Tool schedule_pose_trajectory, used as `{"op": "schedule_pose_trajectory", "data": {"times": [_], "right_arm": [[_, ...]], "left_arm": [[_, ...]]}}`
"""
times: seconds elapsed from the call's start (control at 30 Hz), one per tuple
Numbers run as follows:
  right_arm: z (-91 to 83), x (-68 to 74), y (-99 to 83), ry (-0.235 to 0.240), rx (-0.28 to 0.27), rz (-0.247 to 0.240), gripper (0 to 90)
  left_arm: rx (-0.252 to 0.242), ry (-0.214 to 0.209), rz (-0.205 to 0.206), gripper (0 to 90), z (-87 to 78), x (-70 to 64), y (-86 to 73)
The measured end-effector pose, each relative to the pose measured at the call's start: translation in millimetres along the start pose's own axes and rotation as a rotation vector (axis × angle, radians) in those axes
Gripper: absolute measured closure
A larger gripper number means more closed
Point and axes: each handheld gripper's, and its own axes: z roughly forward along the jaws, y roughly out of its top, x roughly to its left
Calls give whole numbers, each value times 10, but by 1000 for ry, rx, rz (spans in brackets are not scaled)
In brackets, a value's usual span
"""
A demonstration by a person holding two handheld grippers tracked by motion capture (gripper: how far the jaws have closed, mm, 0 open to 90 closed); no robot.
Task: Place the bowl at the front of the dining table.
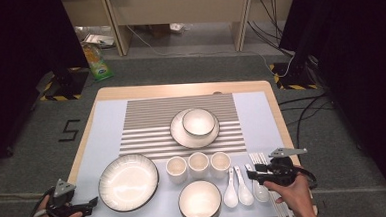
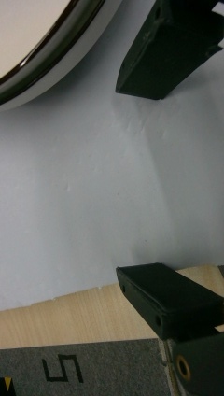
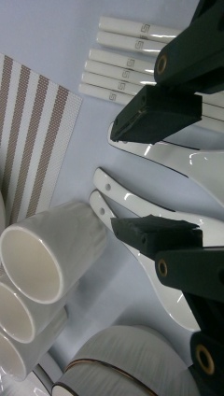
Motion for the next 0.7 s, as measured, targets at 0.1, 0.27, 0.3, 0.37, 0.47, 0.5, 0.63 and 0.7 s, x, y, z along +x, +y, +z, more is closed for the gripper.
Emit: {"op": "schedule_pose_trajectory", "data": {"times": [0.1, 0.27, 0.3, 0.37, 0.47, 0.5, 0.63, 0.7], "right_arm": [[-2, -9, -26, 0, 0, 2, 518], [0, -13, -64, -2, 3, 4, 520], [0, -13, -71, -2, 5, 4, 521], [3, -14, -85, -1, 3, 4, 524], [7, -13, -99, -1, 5, 11, 524], [8, -15, -101, -1, 6, 10, 526], [8, -15, -109, -2, 3, 7, 527], [7, -17, -115, -2, 2, 5, 527]], "left_arm": [[1, 0, -1, 97, 1, 0, 2], [2, 1, -1, 97, 1, -2, 3], [2, 0, -1, 97, 1, -1, 3], [2, 0, -1, 97, 1, 0, 4], [4, 0, -1, 96, 1, 1, 5], [4, 0, -1, 96, 1, 0, 5], [2, 0, -1, 96, 1, 0, 4], [2, 0, -1, 96, 1, 0, 3]]}}
